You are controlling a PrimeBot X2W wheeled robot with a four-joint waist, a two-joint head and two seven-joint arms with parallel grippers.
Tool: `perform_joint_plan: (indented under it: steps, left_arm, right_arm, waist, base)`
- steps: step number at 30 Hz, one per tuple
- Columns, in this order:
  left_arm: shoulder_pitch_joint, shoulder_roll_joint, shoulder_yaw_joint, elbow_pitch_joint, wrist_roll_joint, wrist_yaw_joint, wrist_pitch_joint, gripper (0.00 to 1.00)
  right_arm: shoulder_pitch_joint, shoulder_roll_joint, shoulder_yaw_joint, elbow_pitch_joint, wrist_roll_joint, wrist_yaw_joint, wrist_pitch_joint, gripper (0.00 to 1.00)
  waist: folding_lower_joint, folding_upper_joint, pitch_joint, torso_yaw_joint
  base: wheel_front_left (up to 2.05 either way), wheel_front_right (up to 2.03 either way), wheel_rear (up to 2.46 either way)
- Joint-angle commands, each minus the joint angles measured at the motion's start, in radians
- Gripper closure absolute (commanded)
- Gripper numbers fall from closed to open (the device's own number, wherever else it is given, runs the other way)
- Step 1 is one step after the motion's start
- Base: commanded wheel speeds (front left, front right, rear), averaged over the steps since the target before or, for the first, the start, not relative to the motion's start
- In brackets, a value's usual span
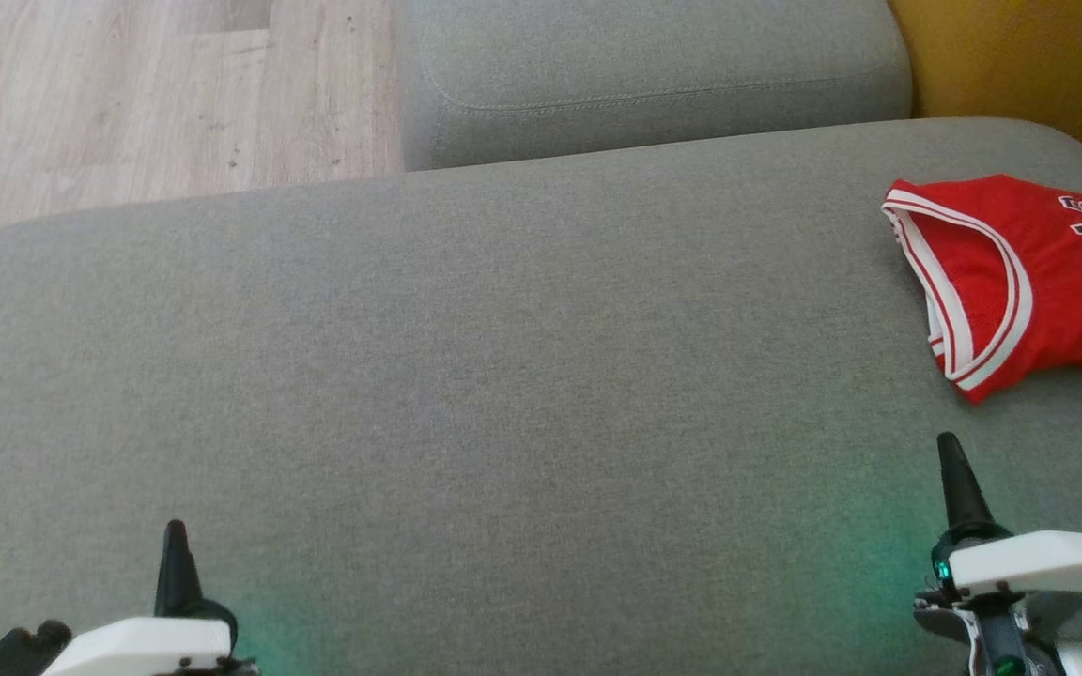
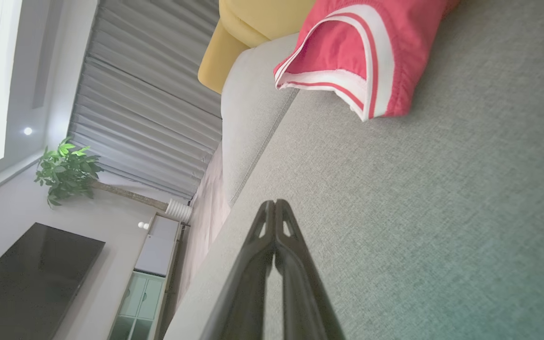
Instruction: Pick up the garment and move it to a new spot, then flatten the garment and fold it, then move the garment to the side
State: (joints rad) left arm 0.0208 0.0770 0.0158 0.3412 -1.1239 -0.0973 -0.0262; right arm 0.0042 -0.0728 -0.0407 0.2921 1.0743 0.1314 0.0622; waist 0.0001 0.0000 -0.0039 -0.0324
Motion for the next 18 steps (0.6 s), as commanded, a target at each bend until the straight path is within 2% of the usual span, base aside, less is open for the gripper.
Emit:
perform_joint_plan:
  steps: [1, 18]
  left_arm:
    - [-0.056, 0.001, 0.033, -0.037, -0.026, -0.007, 0.007, 1.00]
    - [-0.083, -0.009, 0.057, -0.059, -0.195, -0.017, 0.056, 1.00]
  right_arm:
    - [-0.060, 0.001, 0.003, -0.039, 0.030, 0.000, 0.008, 1.00]
    - [-0.079, 0.009, -0.025, -0.042, 0.216, -0.001, 0.024, 1.00]
  waist:
    - [0.0000, 0.0000, 0.000, 0.001]
    - [0.0000, 0.0000, 0.003, 0.013]
  base:
    - [0.00, 0.00, 0.00]
    - [0.00, 0.00, 0.00]
